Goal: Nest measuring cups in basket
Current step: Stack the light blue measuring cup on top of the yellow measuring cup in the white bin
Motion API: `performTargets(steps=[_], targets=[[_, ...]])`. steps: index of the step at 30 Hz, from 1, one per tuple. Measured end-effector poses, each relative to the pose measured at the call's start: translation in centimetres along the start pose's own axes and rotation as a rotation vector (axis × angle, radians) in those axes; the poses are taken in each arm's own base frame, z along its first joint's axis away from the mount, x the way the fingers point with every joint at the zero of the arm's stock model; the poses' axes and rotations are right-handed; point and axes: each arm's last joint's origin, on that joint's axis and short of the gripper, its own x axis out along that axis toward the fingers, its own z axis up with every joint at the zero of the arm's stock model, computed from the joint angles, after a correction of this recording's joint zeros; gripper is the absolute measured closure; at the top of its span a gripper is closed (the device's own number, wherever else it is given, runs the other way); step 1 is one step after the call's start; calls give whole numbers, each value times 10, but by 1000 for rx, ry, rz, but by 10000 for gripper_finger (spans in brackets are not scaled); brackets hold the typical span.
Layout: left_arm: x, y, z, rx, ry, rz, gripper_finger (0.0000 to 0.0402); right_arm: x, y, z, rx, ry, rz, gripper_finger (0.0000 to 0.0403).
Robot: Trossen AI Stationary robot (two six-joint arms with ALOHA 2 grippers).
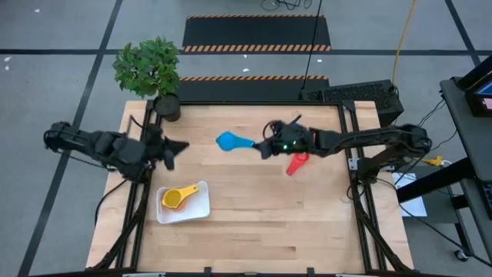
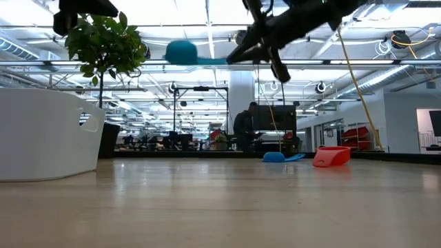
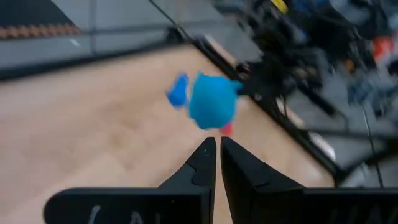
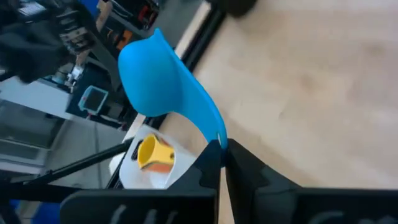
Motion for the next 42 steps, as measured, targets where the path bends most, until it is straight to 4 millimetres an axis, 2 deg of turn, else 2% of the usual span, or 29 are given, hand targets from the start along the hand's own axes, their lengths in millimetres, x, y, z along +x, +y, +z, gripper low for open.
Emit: performTargets(steps=[8, 14, 18, 25, 34, 38, 42], targets=[[-14, 23, 22, -126, -154, 63, 376, -32, 42, 66, -240, -208, 33, 403], [-17, 24, 31, -239, -233, 41, 376, -57, 72, 112, -408, -366, 67, 403], [-15, 20, 35, -292, -260, 11, 376, -74, 90, 130, -535, -431, 66, 403], [-12, 20, 35, -454, -256, -1, 376, -89, 107, 141, -761, -504, 55, 403], [-14, 12, 43, -758, -237, -189, 376, -89, 109, 138, -893, -455, 125, 403], [-16, 8, 48, -829, -260, -251, 376, -88, 115, 130, -903, -437, 156, 403], [-18, 6, 47, -820, -182, -316, 376, -83, 125, 115, -984, -414, 195, 403]])
